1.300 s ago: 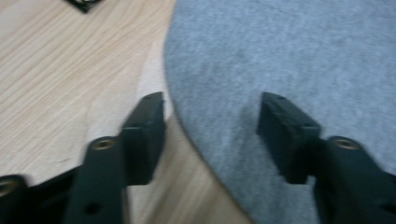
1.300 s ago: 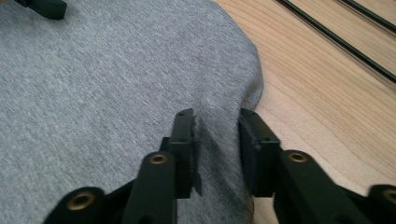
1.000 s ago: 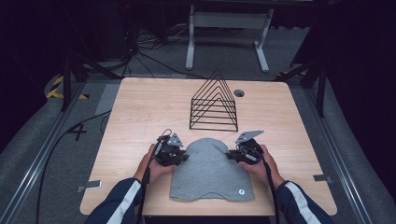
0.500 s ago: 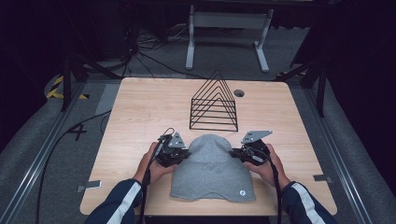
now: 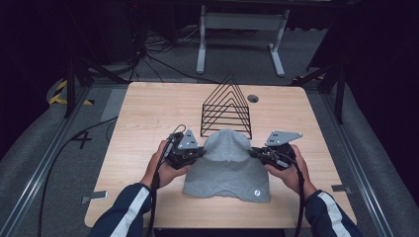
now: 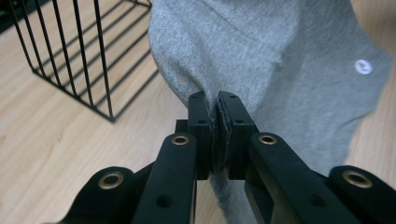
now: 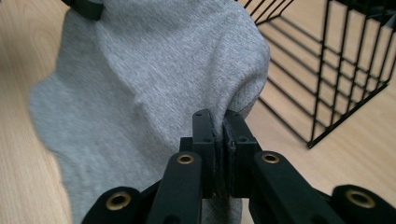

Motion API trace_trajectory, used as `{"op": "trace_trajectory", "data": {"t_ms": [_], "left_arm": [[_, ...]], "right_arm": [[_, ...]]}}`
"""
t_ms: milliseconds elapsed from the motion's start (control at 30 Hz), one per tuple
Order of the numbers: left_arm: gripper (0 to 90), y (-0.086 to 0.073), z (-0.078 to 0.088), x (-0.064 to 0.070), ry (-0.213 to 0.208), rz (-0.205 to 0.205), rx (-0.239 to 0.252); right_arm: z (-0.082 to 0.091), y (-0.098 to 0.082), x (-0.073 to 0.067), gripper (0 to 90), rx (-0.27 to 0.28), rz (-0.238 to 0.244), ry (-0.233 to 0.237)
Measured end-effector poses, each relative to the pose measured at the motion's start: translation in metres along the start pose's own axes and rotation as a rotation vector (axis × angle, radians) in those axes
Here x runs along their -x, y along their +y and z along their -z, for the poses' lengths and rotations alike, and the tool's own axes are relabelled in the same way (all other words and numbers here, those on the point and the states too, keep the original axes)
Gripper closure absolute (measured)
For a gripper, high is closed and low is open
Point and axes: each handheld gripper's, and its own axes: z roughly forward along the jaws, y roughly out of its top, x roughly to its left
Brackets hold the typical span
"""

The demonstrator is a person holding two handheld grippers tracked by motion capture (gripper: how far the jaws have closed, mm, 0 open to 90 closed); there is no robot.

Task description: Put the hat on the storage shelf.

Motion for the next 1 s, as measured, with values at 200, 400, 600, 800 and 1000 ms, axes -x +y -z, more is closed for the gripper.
{"op": "trace_trajectory", "data": {"t_ms": [200, 400, 600, 800, 1000], "left_arm": [[84.7, 0.031, 0.013, -0.005, 0.014, -0.056, 0.017], [84.8, 0.063, 0.025, -0.015, 0.024, -0.081, 0.066], [84.8, 0.093, 0.038, -0.032, 0.054, -0.085, 0.116], [84.9, 0.118, 0.053, -0.048, 0.083, -0.083, 0.156], [84.9, 0.152, 0.071, -0.066, 0.118, -0.087, 0.207]], "right_arm": [[0.020, 0.018, 0.008, 85.1, 0.035, 0.021, -0.035], [0.043, 0.045, 0.019, 85.1, 0.099, 0.030, -0.072], [0.061, 0.071, 0.032, 85.1, 0.154, 0.027, -0.118], [0.075, 0.097, 0.043, 85.1, 0.199, 0.031, -0.145], [0.095, 0.138, 0.061, 85.1, 0.255, 0.037, -0.194]]}}
